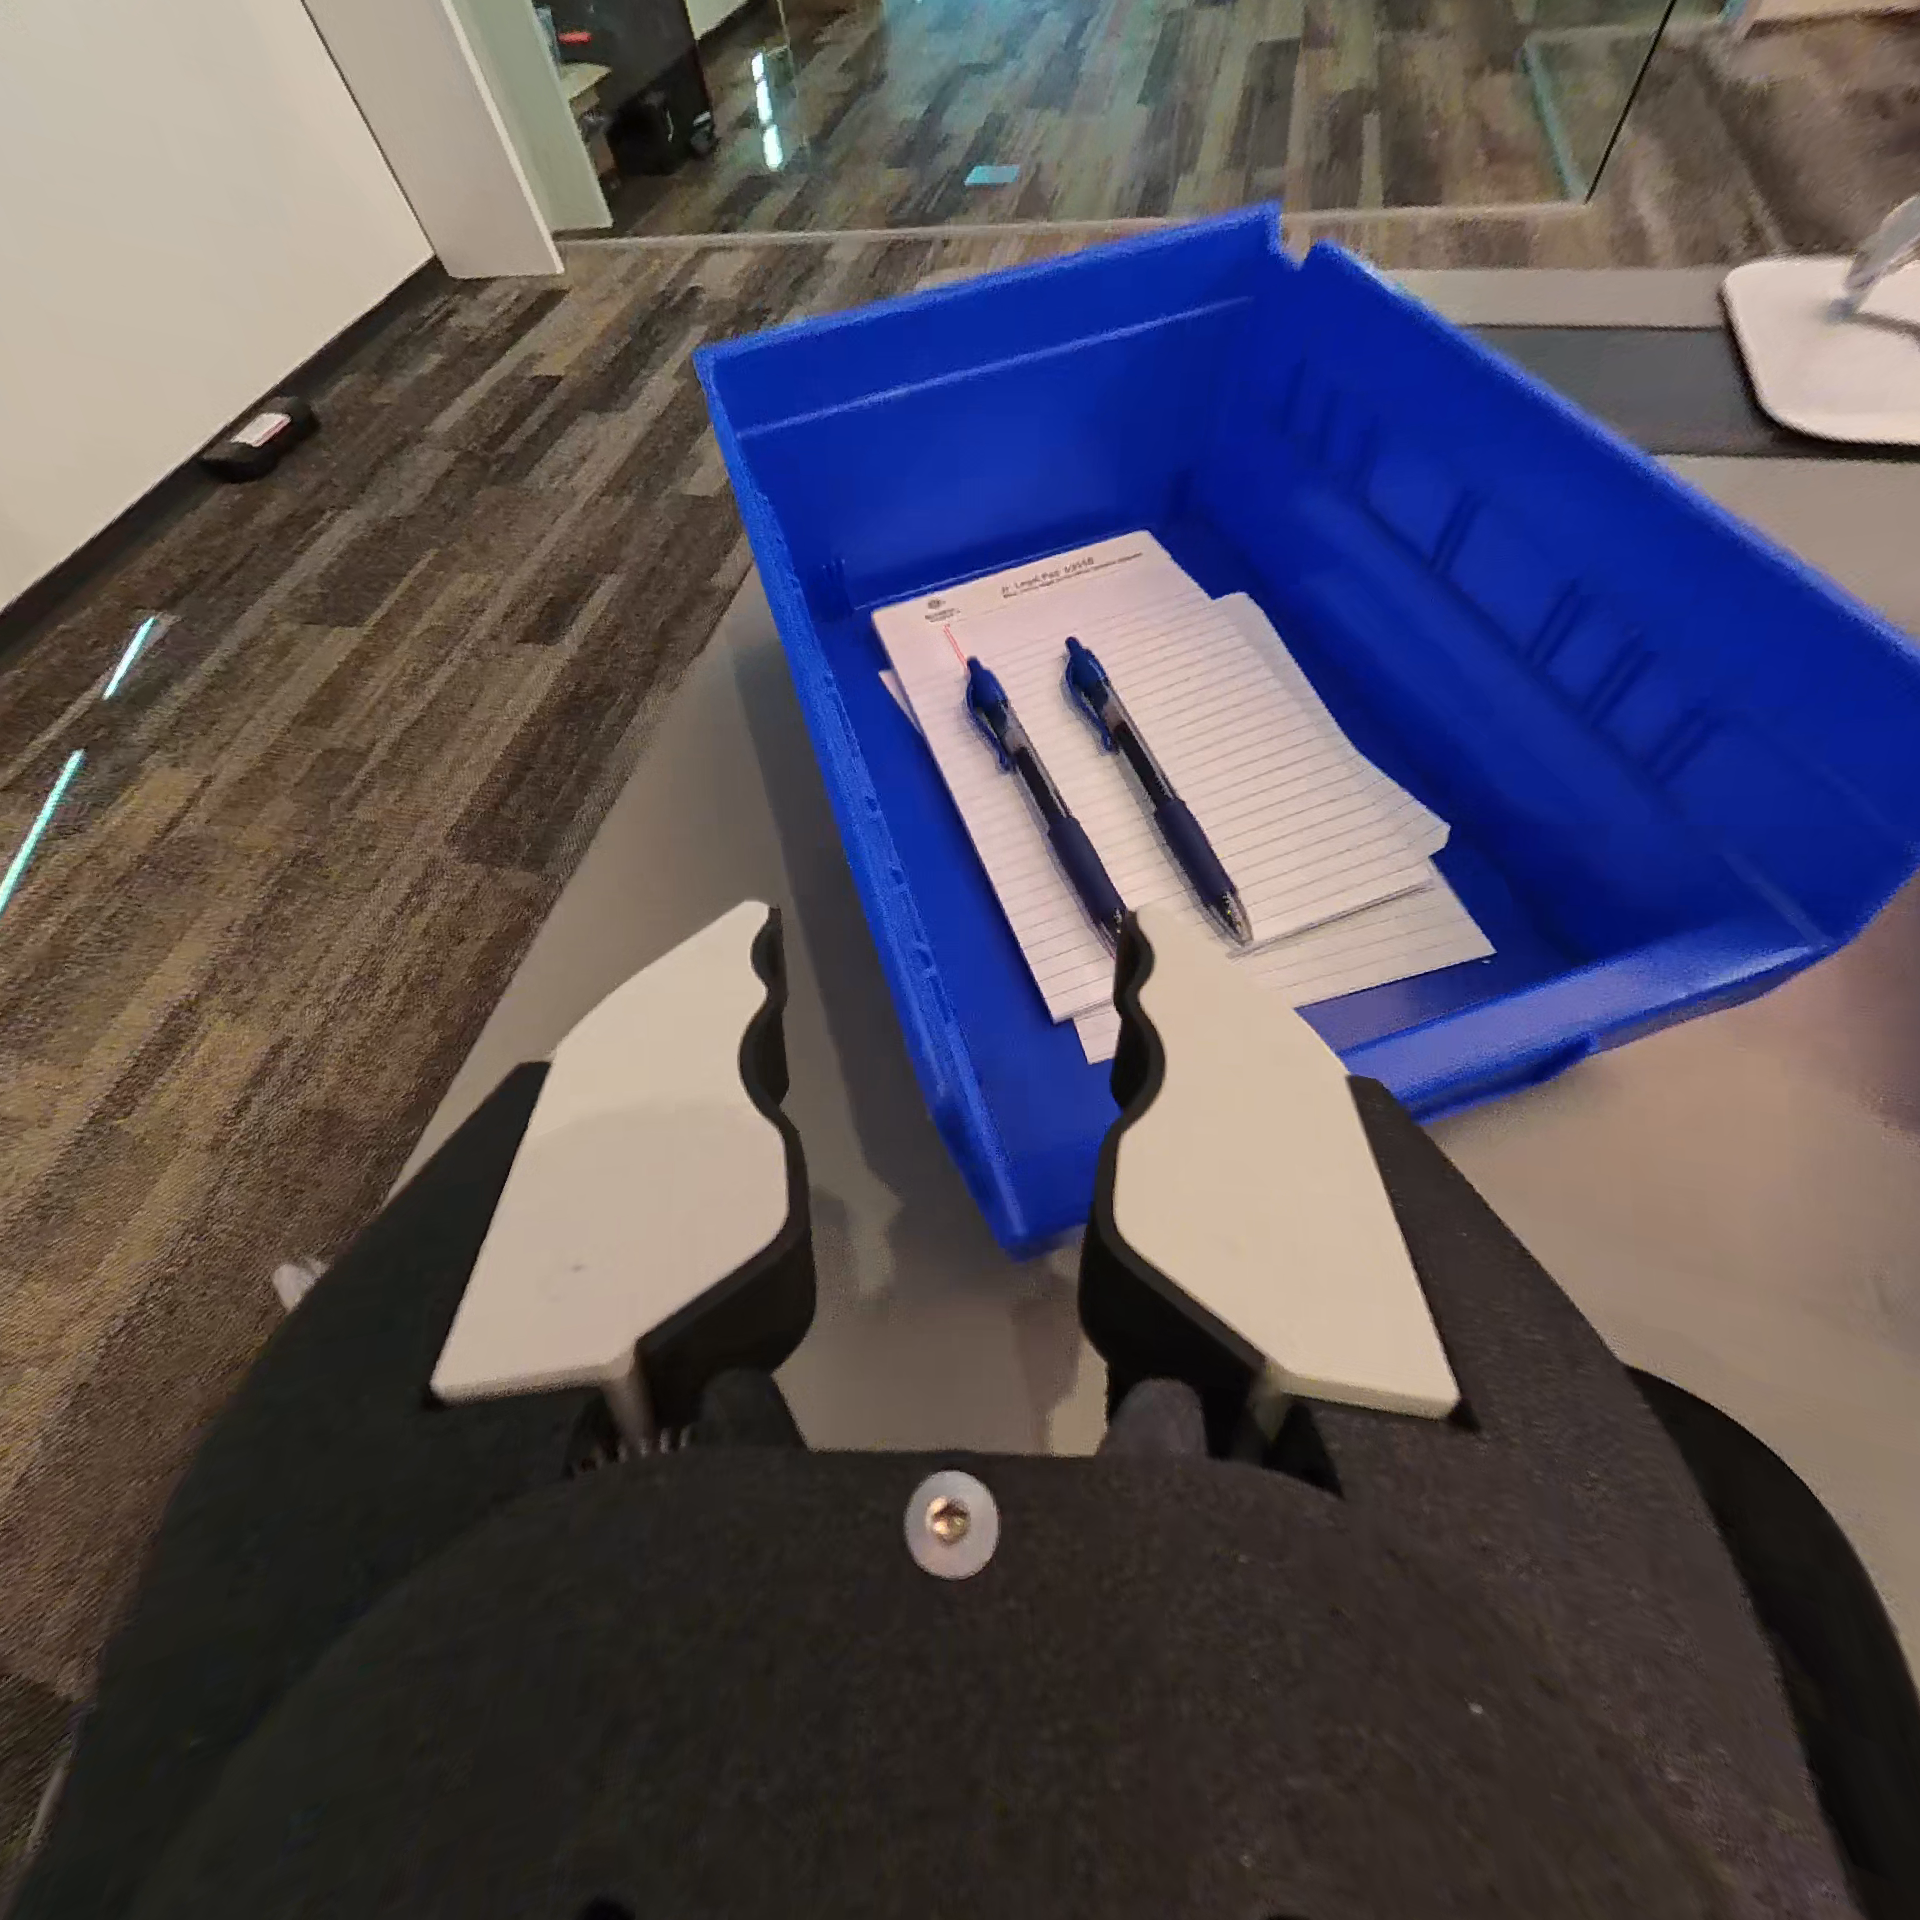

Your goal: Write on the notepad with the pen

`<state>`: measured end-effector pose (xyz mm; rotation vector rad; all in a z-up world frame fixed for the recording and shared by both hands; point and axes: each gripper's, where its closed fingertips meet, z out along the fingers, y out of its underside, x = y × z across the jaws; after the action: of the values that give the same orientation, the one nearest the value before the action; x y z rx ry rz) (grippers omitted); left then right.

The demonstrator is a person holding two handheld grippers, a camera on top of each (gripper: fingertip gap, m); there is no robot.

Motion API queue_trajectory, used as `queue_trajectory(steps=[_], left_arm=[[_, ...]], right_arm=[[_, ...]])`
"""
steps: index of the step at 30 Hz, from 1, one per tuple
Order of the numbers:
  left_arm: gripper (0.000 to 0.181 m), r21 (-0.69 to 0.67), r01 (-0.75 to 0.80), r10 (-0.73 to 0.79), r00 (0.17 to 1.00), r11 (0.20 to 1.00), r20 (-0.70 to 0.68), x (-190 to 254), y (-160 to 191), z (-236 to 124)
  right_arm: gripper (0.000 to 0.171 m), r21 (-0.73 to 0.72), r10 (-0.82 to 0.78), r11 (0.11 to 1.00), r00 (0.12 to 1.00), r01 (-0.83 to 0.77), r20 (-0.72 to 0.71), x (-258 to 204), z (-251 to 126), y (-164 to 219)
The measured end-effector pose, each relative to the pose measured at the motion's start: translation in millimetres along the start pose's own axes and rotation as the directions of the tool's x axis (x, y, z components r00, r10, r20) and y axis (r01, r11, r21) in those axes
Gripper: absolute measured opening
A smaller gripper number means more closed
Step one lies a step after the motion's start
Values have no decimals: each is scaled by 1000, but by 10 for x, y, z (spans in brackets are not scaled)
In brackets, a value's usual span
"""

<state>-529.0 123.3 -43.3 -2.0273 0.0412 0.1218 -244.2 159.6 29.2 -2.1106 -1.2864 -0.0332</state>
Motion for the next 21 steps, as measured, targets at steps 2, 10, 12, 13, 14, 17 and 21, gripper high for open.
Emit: queue_trajectory(steps=[2, 10, 12, 13, 14, 17, 21], left_arm=[[60, -47, -15, 16, 1000, 999, 18, 24, 77, 114], [48, -154, 23, -7, 995, 988, 100, -121, 298, 338], [45, -158, 42, -25, 993, 987, 111, -159, 298, 350], [36, -170, 48, -30, 994, 984, 105, -163, 307, 358], [34, -183, 53, -35, 994, 982, 99, -166, 317, 365], [13, -218, 19, -3, 997, 976, 74, -167, 329, 392], [10, -264, -34, 42, 999, 964, 26, -176, 337, 428]], right_arm=[[51, 29, 65, 998, 997, -64, -35, 110, -291, 432], [51, 191, 526, 846, 838, -498, -142, 1143, -1326, 2044], [49, 267, 612, 781, 776, -565, -149, 1382, -1545, 2315], [47, 312, 643, 752, 751, -580, -153, 1492, -1649, 2415], [46, 354, 661, 732, 732, -582, -164, 1597, -1748, 2503], [41, 443, 688, 708, 678, -551, -258, 1871, -1990, 2803], [32, 484, 717, 677, 645, -554, -264, 1990, -1998, 3143]])
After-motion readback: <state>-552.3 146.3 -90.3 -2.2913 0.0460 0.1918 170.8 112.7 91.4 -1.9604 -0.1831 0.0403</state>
